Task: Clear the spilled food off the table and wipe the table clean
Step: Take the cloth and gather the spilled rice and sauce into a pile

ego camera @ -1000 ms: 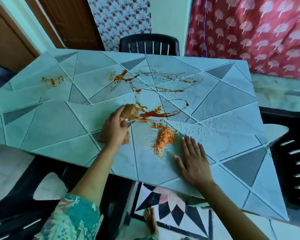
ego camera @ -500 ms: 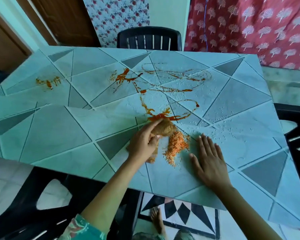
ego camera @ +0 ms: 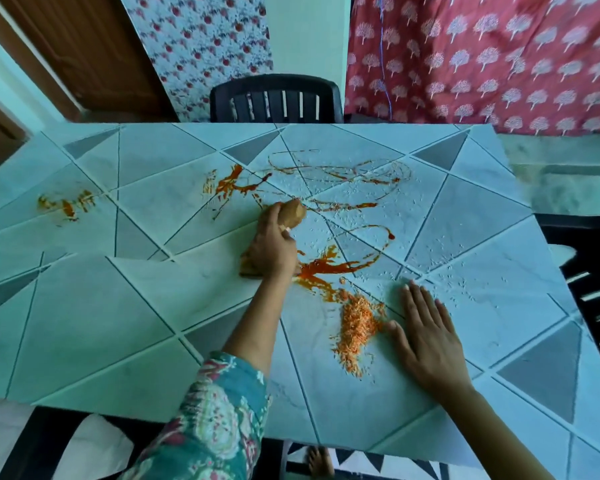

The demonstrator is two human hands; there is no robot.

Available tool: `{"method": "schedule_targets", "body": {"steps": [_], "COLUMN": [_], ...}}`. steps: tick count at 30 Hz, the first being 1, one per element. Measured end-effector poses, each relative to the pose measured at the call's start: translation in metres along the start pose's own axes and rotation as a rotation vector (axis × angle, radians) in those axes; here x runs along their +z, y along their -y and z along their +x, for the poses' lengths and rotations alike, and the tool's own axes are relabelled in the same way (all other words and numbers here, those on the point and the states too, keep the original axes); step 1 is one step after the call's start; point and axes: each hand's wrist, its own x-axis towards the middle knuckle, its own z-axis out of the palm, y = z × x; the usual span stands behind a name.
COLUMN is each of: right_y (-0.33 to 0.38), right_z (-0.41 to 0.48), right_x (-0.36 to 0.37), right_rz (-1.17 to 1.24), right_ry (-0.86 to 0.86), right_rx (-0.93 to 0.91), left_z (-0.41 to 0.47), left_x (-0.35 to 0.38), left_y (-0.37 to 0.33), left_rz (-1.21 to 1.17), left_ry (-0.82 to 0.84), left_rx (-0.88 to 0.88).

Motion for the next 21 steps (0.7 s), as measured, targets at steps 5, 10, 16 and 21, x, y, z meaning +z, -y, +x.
{"method": "schedule_targets", "body": {"steps": [5,10,16,21], "right_y": [-0.001,0.003,0.005,0.004], "right_z": [0.0,0.003,0.004,0.003], "right_x": [0.001,-0.001,-0.007,-0.006], "right_rz": [-0.004,-0.01,0.01,0.012], "right_ry": [0.022,0.046,0.056,0.064], "right_rx": [0.014,0.03,0.034,0.018], "left_z": [-0.003,0.039,0.076,0.044], "left_x": [0.012,-0.038,-0.058,-0.016], "left_y": [-0.042,0.004,0.053,0.014], "left_rz": [-0.335,-0.202,0.08,0.064], "left_ry": [0.213,-0.07,-0.11,0.067], "left_rx": [0.172,0.167,-0.073,0.052]}}
